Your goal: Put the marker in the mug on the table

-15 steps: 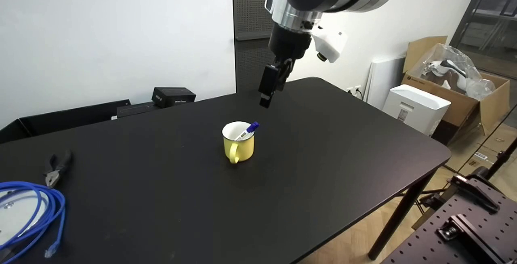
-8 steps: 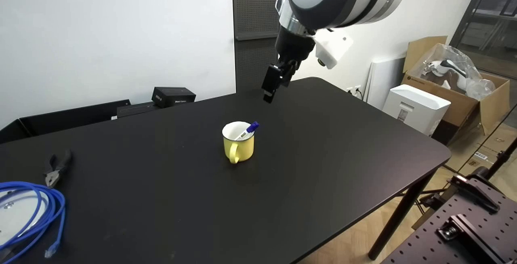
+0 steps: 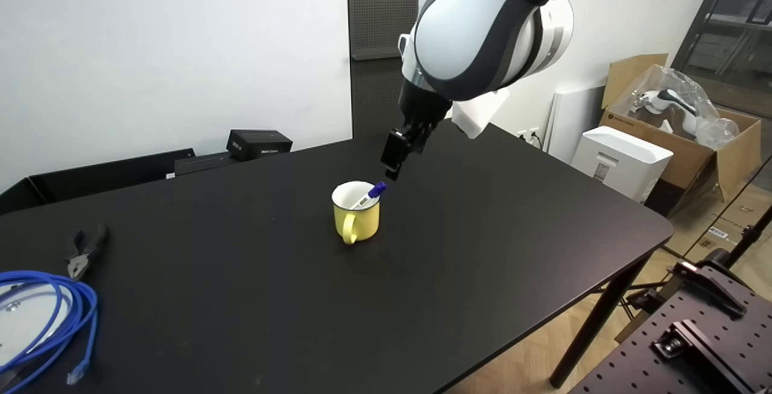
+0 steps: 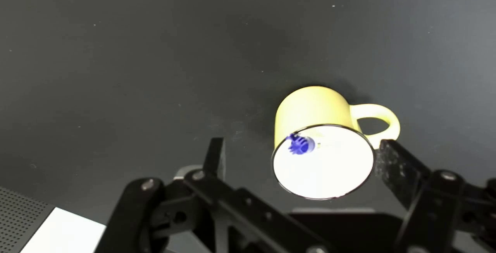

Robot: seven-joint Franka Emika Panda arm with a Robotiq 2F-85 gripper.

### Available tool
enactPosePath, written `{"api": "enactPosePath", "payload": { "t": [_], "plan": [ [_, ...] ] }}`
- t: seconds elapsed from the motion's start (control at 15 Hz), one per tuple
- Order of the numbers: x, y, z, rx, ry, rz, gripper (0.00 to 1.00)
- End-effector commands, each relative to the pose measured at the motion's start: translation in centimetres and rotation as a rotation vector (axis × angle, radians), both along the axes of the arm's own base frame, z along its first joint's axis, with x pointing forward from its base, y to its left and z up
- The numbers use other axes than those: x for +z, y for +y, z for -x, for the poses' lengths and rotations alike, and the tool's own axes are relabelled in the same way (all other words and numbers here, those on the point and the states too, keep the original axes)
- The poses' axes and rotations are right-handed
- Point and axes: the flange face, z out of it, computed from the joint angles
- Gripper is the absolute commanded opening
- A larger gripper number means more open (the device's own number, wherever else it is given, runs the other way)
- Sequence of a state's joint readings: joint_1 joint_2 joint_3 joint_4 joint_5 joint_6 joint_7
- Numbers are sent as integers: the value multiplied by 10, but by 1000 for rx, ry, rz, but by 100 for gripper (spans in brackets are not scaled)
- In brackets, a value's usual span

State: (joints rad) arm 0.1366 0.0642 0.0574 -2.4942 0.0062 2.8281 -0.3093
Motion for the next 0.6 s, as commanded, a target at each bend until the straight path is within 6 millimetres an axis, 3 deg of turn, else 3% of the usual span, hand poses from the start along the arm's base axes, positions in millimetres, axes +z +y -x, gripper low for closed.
{"api": "enactPosePath", "payload": {
  "t": [0.0, 0.47, 0.53],
  "plan": [
    [-16, 17, -20, 0, 13, 11, 100],
    [-41, 35, -48, 43, 57, 19, 100],
    [-44, 37, -51, 47, 63, 19, 82]
  ]
}}
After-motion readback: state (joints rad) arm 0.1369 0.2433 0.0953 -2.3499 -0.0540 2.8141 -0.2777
